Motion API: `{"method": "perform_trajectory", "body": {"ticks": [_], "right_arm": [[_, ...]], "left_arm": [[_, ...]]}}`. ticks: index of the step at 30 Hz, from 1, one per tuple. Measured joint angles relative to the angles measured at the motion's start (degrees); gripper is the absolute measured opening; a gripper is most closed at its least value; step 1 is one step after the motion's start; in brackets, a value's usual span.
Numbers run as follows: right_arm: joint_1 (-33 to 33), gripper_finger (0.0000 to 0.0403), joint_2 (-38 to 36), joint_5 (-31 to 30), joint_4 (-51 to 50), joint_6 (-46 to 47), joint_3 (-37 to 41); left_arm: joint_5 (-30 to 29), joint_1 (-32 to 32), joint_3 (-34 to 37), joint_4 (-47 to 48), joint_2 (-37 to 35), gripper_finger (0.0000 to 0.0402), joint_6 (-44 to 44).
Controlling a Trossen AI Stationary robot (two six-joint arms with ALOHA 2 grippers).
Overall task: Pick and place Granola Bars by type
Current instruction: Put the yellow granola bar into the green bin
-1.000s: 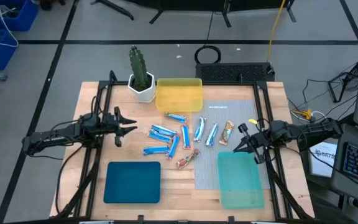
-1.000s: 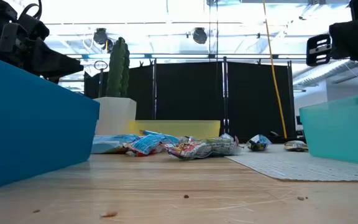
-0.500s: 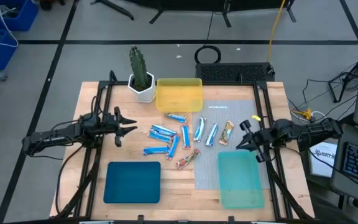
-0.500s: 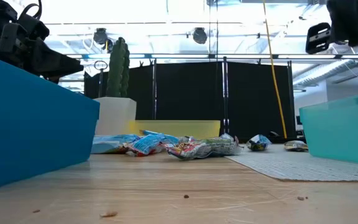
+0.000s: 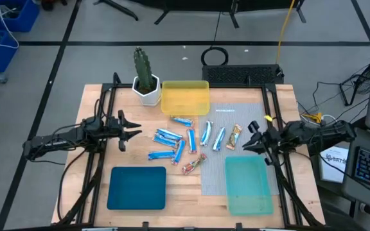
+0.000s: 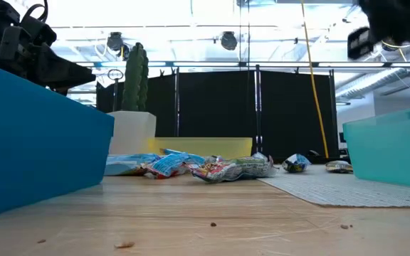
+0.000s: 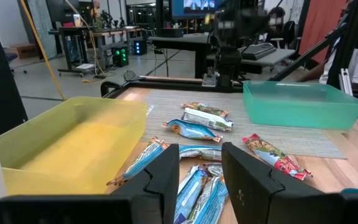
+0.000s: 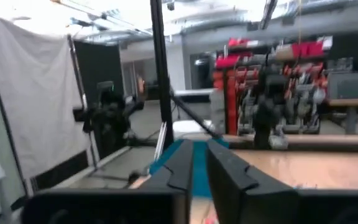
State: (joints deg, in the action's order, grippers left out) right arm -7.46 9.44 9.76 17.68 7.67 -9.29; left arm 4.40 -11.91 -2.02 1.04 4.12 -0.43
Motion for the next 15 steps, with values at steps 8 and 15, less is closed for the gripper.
{"method": "perform_trajectory", "body": {"ticks": [8,15], "right_arm": [[0.00,0.0159,8.35,-7.54,-3.67,-3.83,-14.32],[0.00,0.0230,19.16,-8.68,-10.78,-6.79,-29.62]], "left_arm": [[0.02,0.01,0.00,-0.29,0.00,0.0124,0.00],[0.02,0.00,0.01,-0.55,0.00,0.0124,-0.01]]}}
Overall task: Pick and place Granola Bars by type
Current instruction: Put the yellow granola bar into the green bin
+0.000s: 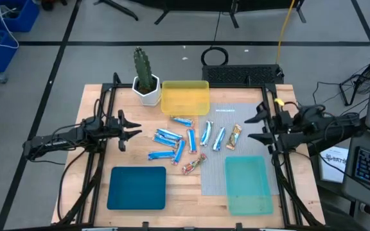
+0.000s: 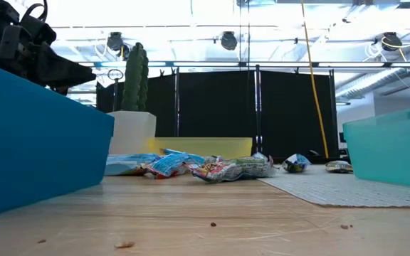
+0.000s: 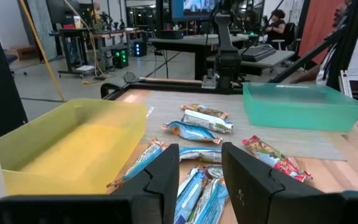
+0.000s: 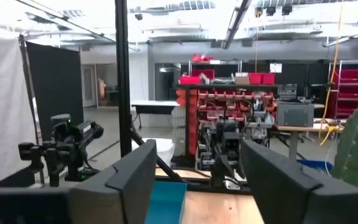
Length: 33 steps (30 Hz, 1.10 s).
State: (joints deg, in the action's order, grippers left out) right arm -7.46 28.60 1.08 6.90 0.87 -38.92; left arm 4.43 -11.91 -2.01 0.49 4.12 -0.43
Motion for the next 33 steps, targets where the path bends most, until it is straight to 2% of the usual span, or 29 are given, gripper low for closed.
{"method": "perform_trajectory", "body": {"ticks": [8,17,20,28,31,33], "right_arm": [[0.00,0.0249,12.77,-0.03,-15.93,-5.56,-21.47],[0.67,0.0249,22.52,-8.87,-36.29,-18.18,-41.76],[0.94,0.0249,24.66,-12.91,-40.72,-24.56,-44.21],[1.03,0.0249,30.96,-27.12,-49.81,-45.52,-44.28],[1.16,0.0249,34.30,-31.86,-55.58,-46.99,-44.28],[1.70,0.0249,36.31,-32.30,-60.41,-46.39,-44.28]], "left_arm": [[0.00,0.00,-0.01,-0.26,0.00,0.0124,0.01],[0.00,-0.01,0.01,-0.26,0.00,0.0124,-0.01],[-0.01,-0.02,0.01,-0.28,0.00,0.0124,-0.01],[0.00,0.00,0.01,-0.27,0.00,0.0124,-0.01],[0.00,-0.01,0.01,-0.27,0.00,0.0124,-0.01],[0.00,-0.01,0.00,-0.28,0.00,0.0124,-0.01]]}}
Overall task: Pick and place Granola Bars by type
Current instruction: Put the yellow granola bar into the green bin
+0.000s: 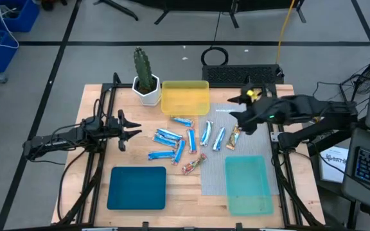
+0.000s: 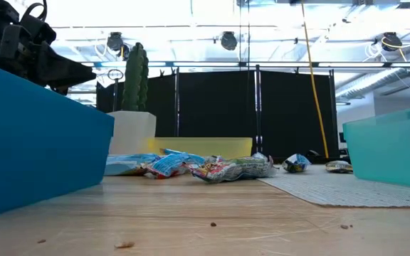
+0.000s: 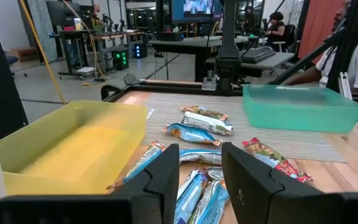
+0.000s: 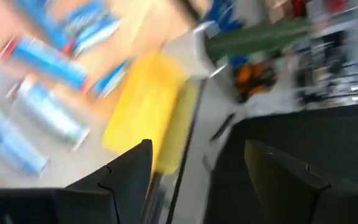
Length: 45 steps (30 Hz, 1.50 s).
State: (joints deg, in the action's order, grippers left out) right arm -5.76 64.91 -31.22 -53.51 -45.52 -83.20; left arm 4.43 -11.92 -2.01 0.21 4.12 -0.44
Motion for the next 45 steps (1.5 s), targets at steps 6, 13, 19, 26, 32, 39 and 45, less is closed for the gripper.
{"method": "perform_trajectory", "body": {"ticks": [6,13,19,26,32,39,45], "right_arm": [[2.52,0.0249,4.62,3.28,-9.82,-0.79,2.81],[4.87,0.0249,5.30,10.89,-7.93,-3.26,14.39],[6.90,0.0250,5.33,13.26,1.93,-6.21,26.82],[8.46,0.0264,5.29,13.51,13.33,-11.56,37.95],[8.62,0.0262,5.31,15.75,15.29,-12.63,42.32],[10.72,0.0259,5.31,19.56,15.56,-13.27,42.69],[13.37,0.0259,6.94,21.08,16.07,-15.61,42.71]], "left_arm": [[0.00,0.02,-0.01,0.00,0.00,0.0124,0.02],[0.00,0.01,0.01,0.00,0.00,0.0124,0.00],[0.00,0.00,0.00,0.00,0.00,0.0124,0.00],[0.00,0.01,0.01,0.00,0.00,0.0124,0.01],[-0.01,0.00,0.01,0.00,0.00,0.0124,0.00],[-0.01,0.01,0.00,0.00,0.00,0.0124,0.02],[-0.02,0.02,0.01,0.00,0.00,0.0124,0.00]]}}
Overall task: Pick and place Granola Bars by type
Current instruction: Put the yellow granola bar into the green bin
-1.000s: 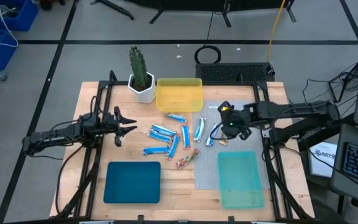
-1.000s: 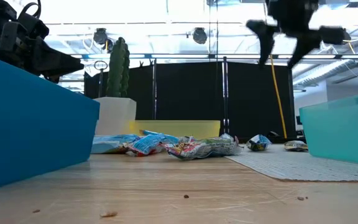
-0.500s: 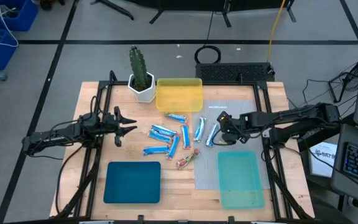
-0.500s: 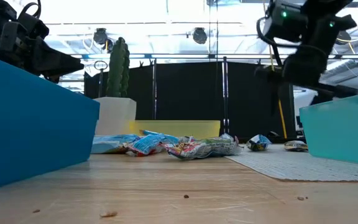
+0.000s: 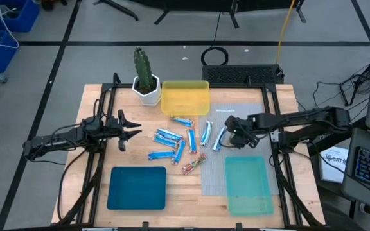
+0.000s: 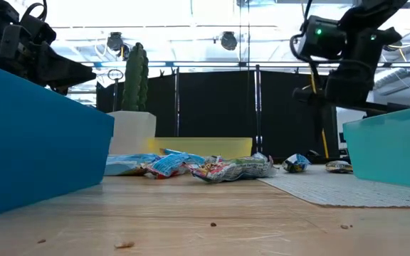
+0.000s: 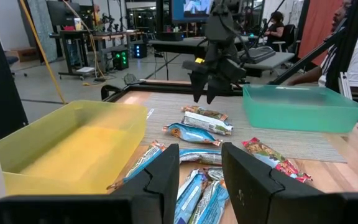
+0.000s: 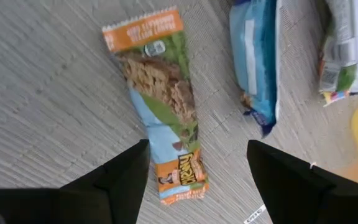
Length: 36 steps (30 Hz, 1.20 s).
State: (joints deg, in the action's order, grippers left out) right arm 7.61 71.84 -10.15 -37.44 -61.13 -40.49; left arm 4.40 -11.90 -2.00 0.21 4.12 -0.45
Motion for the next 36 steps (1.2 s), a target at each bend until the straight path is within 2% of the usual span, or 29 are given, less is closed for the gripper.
{"method": "perform_trajectory", "body": {"ticks": [17,20,25,32,34,36], "right_arm": [[0.18,0.0258,8.51,2.46,-0.13,-1.30,-0.02],[0.18,0.0248,8.77,2.51,-0.09,-1.24,-0.07],[0.18,0.0190,8.78,2.75,-0.23,-1.26,-0.04],[0.18,0.0058,8.74,2.47,-0.01,-1.10,-0.02],[0.12,0.0021,8.23,0.81,0.06,-0.22,-0.04],[0.14,0.0009,7.62,-1.56,-0.05,1.80,-0.25]], "left_arm": [[0.02,-0.01,-0.01,-0.01,0.00,0.0124,0.01],[0.01,-0.01,0.00,-0.02,0.00,0.0124,0.00],[0.02,-0.02,-0.02,-0.02,0.00,0.0124,0.02],[0.02,0.00,-0.01,-0.01,0.00,0.0124,0.02],[0.02,-0.02,-0.02,-0.02,0.00,0.0124,0.02],[0.02,-0.02,-0.02,-0.02,0.00,0.0124,0.02]]}}
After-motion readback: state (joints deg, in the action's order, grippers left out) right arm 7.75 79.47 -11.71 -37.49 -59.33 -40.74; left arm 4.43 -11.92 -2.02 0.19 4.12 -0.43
